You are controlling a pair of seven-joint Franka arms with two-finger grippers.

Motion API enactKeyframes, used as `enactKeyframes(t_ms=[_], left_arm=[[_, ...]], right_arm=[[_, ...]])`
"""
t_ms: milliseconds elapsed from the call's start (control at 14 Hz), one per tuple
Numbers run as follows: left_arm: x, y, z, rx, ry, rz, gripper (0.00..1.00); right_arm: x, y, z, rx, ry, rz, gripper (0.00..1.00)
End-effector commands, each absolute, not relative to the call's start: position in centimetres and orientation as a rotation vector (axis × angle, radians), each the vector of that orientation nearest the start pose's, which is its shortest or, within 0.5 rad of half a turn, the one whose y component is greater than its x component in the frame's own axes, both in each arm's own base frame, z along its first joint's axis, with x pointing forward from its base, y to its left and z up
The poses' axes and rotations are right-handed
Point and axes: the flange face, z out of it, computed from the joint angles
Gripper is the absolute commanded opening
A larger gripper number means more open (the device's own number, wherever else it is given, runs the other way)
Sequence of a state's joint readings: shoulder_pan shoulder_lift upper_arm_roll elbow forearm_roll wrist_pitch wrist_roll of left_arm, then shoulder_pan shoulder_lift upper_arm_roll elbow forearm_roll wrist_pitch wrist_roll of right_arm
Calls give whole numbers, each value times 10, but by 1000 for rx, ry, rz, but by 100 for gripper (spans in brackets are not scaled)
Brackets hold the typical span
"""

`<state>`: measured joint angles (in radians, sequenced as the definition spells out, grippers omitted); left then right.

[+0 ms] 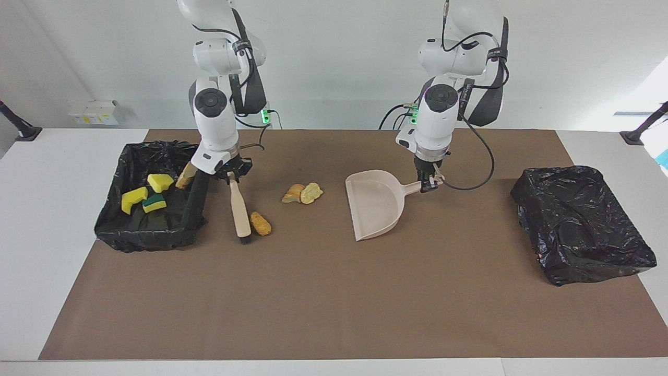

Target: Sweep and dump trash in bin

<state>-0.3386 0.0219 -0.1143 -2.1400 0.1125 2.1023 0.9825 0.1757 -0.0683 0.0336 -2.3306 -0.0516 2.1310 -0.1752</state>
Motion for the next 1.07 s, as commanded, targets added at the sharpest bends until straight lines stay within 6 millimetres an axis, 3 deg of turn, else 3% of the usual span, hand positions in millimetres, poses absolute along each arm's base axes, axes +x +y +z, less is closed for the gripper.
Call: enactKeyframes(t_ms=[0,143,286,429,572,787,1002], left_arm=[[476,-230,394,-2284,2047,63,0],[475,-232,394,-2289,2051,58,0],[475,-232,394,-2291,2051,57,0],[473,-234,396,-2285,2057,57,0],[469,-243,395,-2267,2077,58,0],[466,-247,396,-2256,2088,53,0],[458,-262,387,-2223,2127,63,0]], right_arm=[[461,137,363,-3009,-805,163,0],[458,163,369,-2967,-821,146,0],[470,171,377,-2947,-827,125,0],[477,173,401,-2960,-767,120,0],[477,157,422,-3015,-582,152,0],[452,139,420,-3080,-215,153,0],[413,134,404,-3097,-17,139,0]])
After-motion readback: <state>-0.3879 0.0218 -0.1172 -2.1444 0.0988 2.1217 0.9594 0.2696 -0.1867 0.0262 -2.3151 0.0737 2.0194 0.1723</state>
